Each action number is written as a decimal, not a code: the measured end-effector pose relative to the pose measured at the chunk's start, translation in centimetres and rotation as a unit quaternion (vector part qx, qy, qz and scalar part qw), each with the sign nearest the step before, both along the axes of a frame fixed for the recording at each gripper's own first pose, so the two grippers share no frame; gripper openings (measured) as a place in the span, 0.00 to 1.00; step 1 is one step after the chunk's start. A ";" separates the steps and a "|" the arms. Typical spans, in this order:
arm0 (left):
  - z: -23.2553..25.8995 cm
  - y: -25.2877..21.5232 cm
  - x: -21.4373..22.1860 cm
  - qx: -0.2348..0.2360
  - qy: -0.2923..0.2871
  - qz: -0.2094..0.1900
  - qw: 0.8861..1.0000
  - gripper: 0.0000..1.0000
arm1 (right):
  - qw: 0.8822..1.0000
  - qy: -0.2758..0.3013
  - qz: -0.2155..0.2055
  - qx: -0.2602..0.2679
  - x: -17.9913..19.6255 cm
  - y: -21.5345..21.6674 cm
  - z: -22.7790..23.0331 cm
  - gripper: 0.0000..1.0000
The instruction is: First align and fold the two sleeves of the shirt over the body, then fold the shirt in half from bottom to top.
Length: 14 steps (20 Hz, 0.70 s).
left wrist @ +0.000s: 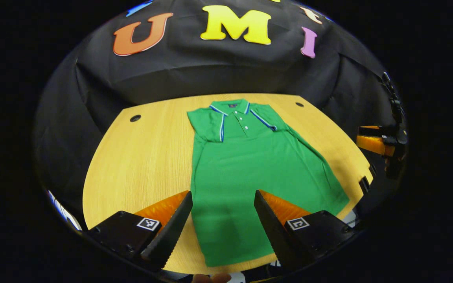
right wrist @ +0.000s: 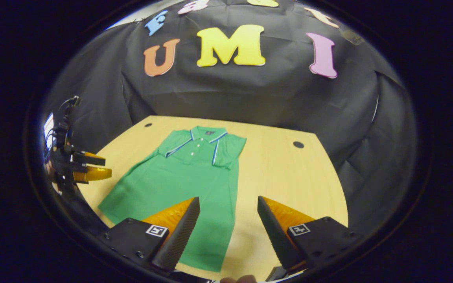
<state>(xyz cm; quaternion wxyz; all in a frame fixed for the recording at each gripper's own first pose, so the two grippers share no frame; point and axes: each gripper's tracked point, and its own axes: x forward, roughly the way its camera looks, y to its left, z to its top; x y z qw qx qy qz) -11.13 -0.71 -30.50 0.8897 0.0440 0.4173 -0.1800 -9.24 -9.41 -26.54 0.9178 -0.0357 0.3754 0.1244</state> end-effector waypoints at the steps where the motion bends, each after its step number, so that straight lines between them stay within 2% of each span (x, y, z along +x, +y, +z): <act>1: -0.5 0.4 -1.8 0.009 0.014 -0.014 1.000 1.00 | 1.000 0.023 0.008 -0.006 -1.8 -0.3 -1.2 0.95; 4: -1.8 2.4 -6.6 0.041 0.054 -0.047 0.997 1.00 | 0.996 0.079 0.027 -0.024 -6.5 -1.2 -4.0 0.95; 7: -3.6 3.9 -10.2 0.038 0.097 -0.047 0.993 1.00 | 0.992 0.114 0.038 -0.042 -9.8 -1.9 -6.3 0.92; 10: -5.1 4.8 -10.3 0.037 0.119 -0.030 0.992 1.00 | 0.988 0.140 0.041 -0.042 -11.4 -1.6 -8.0 0.95; 14: -6.7 4.2 -10.9 0.029 0.132 -0.022 0.991 1.00 | 0.986 0.153 0.056 -0.044 -11.4 -0.1 -9.2 0.93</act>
